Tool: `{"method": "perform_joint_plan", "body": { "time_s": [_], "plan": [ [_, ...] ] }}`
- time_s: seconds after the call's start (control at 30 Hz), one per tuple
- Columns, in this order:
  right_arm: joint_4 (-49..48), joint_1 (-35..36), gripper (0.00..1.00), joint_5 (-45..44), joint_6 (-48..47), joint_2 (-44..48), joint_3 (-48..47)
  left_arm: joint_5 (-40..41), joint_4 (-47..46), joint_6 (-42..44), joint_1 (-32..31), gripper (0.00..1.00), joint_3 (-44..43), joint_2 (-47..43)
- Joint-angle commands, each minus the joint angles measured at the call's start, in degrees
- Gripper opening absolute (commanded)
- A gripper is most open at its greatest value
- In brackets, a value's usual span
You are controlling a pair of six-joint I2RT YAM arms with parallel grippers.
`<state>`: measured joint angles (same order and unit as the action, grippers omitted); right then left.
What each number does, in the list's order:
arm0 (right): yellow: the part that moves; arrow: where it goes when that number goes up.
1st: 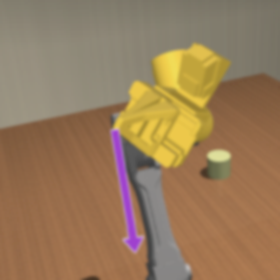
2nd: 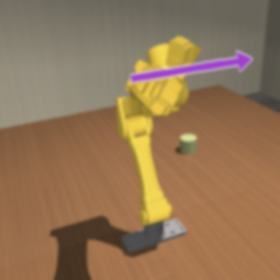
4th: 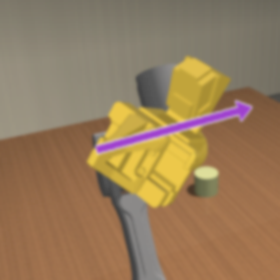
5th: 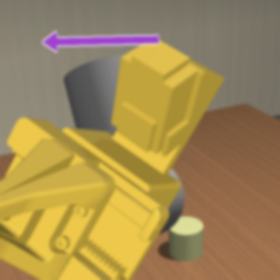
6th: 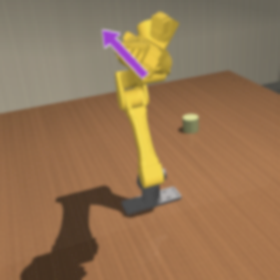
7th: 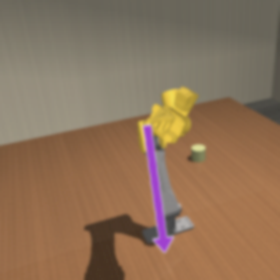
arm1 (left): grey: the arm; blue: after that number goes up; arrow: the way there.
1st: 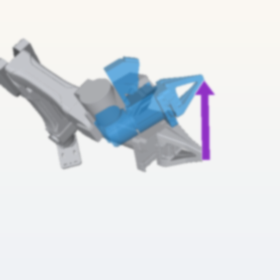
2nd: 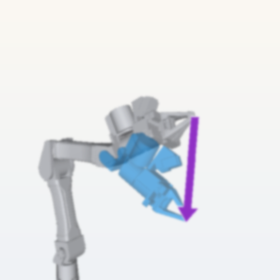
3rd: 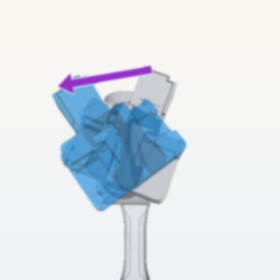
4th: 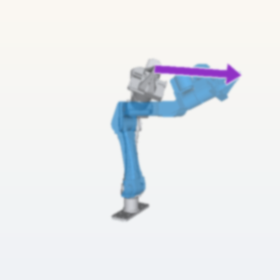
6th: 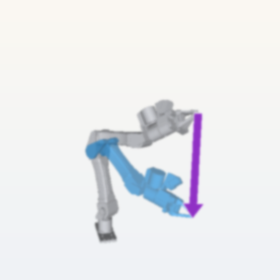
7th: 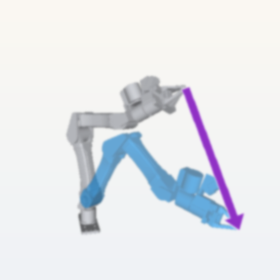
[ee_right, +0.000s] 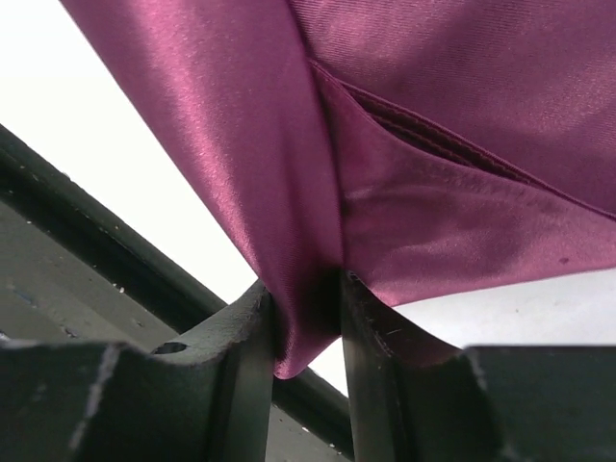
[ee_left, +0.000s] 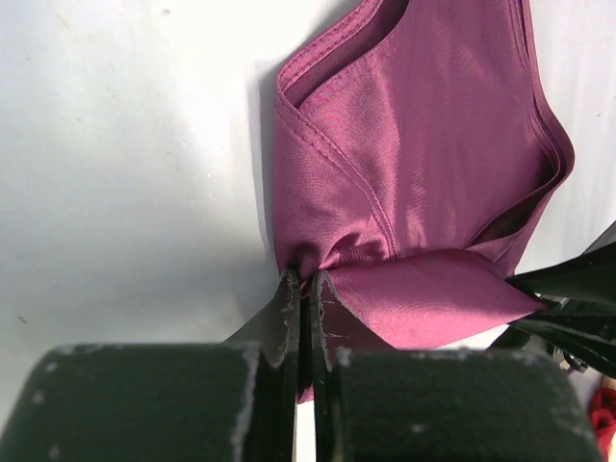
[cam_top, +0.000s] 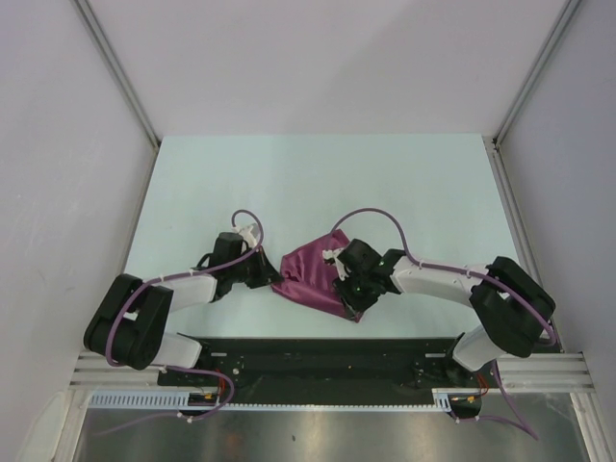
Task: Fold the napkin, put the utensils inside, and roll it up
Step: Roll the napkin at the center of the board.
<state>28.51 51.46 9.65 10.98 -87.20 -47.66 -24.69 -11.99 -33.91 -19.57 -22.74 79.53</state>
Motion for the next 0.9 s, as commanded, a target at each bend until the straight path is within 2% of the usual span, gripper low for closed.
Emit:
{"method": "perform_joint_plan", "body": {
  "time_s": [0.0,0.13,0.23,0.33,0.4,0.73,0.87],
  "plan": [
    [0.67,-2.32,0.34,6.16,0.35,-1.22,0.81,0.17,2.05,2.45,-0.03,0.0,-1.51,0.98],
    [0.75,-3.91,0.34,11.25,0.53,-2.01,0.9,-0.27,2.85,3.15,-0.03,0.0,-2.13,1.51],
    [2.24,-5.32,0.37,11.53,0.53,-2.19,0.55,-0.45,3.55,3.5,-0.03,0.0,-2.74,2.91],
    [5.92,-6.28,0.47,9.08,-0.08,-0.79,-0.68,-0.8,3.99,3.59,-0.03,0.0,-3.36,4.05],
    [7.43,-7.68,0.5,8.37,0.35,0.53,-1.29,-0.8,4.08,3.68,-0.03,0.0,-3.62,4.32],
    [14.81,-10.5,0.53,2.48,3.34,0.53,-4.37,-0.98,4.61,4.2,-0.03,0.0,-4.06,4.94],
    [18.59,-10.68,0.56,0.72,3.78,2.91,-9.1,-1.33,4.78,4.12,-0.03,0.0,-4.5,5.37]
  ]
}}
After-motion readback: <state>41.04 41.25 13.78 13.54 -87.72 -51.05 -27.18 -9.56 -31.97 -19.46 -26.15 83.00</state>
